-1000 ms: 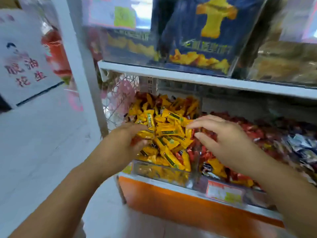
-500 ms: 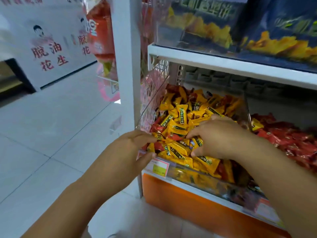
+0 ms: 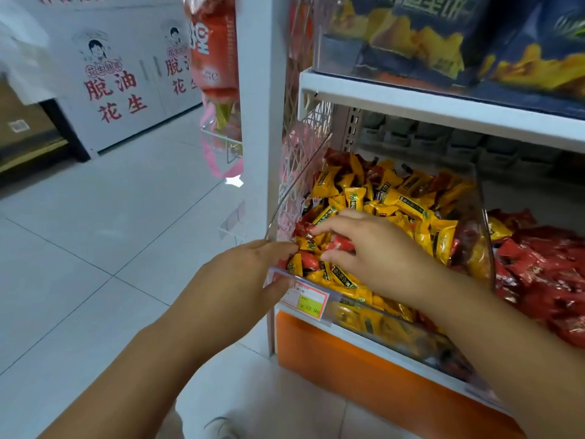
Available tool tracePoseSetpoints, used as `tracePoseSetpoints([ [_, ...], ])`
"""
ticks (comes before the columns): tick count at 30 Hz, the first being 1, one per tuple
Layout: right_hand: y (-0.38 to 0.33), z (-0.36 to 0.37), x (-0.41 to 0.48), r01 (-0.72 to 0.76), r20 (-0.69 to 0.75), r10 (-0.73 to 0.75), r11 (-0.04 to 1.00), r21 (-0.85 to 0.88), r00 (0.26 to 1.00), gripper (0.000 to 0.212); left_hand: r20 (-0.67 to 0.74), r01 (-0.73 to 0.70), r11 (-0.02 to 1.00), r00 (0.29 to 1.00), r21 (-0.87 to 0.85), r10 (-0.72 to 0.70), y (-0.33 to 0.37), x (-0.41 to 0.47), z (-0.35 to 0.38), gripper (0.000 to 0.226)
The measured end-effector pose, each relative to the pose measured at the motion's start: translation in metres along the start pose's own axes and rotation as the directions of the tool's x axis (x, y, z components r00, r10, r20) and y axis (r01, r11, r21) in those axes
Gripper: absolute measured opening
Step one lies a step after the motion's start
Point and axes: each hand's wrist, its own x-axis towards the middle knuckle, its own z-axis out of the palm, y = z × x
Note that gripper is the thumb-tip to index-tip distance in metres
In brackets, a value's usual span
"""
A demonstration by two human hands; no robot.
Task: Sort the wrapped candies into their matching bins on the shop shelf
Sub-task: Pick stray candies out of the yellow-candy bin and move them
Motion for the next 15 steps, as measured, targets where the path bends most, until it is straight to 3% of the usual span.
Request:
tracePoseSetpoints([
  [2,-0.007,0.011,-0.001,0.021,0.124,-0.023,1.000,0.019,0.992,0.043,-0.013,-0.003,1.000,1.000,-0.012,0.003,0.000,0.000,0.000,0.042],
  [4,-0.007,0.022,0.000,0.024,0.169,-0.018,0.999,-0.036,0.985,0.038,-0.017,-0.001,1.000,1.000,-0.028,0.001,-0.001,0.000,0.001,0.042],
  [7,-0.001,0.013,0.005,-0.055,0.055,0.049,0.993,0.107,0.997,0.020,-0.012,0.005,0.998,1.000,-0.060,-0.006,-0.005,-0.002,0.004,0.044],
  [10,0.012,-0.005,0.016,-0.122,-0.066,0.135,0.978,0.167,0.989,0.016,-0.008,0.009,0.993,1.000,-0.116,-0.010,-0.011,0.000,0.008,0.044],
  [15,0.013,0.015,0.044,-0.154,0.040,0.151,0.983,0.103,0.988,0.030,-0.007,0.002,0.988,1.000,-0.155,-0.003,-0.015,0.004,0.009,0.045],
])
